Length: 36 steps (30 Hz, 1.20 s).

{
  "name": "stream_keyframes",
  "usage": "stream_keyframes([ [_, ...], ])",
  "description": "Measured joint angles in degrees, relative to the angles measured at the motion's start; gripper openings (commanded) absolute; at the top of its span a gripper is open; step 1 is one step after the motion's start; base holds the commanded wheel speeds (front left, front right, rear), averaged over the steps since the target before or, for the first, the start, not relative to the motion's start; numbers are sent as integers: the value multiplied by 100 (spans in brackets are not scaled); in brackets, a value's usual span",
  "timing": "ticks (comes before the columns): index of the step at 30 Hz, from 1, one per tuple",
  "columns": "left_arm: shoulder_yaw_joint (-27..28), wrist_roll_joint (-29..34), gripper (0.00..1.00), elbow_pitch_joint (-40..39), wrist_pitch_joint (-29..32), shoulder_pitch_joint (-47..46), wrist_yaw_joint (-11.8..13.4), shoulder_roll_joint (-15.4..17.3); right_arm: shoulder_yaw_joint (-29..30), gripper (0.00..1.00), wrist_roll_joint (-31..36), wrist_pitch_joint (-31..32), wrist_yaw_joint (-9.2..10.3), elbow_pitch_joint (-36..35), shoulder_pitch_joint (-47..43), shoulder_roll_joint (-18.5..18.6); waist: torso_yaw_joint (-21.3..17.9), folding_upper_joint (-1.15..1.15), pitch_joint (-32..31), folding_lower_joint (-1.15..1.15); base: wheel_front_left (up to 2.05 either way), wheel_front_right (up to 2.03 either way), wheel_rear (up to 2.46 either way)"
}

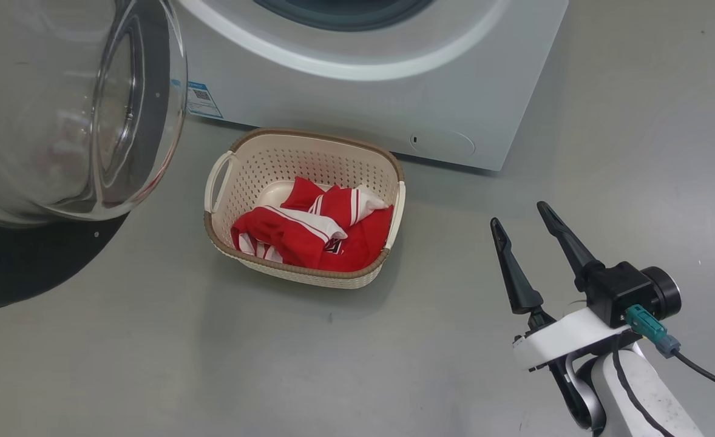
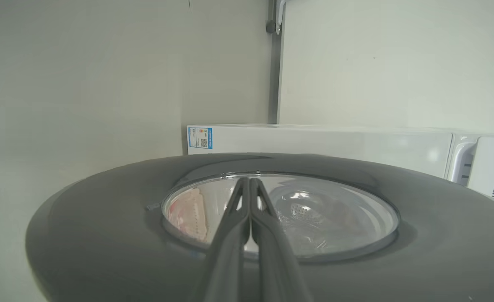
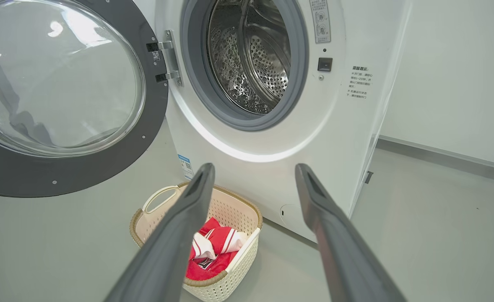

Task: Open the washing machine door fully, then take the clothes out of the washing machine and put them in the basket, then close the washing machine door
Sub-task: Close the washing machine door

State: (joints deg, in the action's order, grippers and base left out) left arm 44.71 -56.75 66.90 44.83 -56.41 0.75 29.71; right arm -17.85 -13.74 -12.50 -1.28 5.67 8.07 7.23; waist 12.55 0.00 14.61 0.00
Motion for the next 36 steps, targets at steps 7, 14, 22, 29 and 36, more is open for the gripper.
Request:
stream_keyframes([
  [7,-97,-32,0,44,638,34,-368,-76,-14,100,-1,0,-1,4,-1,-3,47,0,-59,0,0,0,0],
  [14,-148,-223,0,32,1252,140,-623,-238,-20,100,-20,0,-1,37,-7,-5,69,0,-106,0,0,0,0],
  [22,-378,-281,0,-120,1871,194,-724,-670,-42,100,-34,-25,-2,85,-16,-16,90,0,-180,0,0,0,0],
  [29,-511,-281,0,-335,2264,425,-764,-758,-68,100,-36,-26,-2,126,-43,-41,84,0,-304,0,0,0,0],
  [36,-532,-354,0,-599,2374,546,-765,-880,-73,100,-37,-44,-2,149,-58,-45,86,0,-359,0,0,0,0],
])
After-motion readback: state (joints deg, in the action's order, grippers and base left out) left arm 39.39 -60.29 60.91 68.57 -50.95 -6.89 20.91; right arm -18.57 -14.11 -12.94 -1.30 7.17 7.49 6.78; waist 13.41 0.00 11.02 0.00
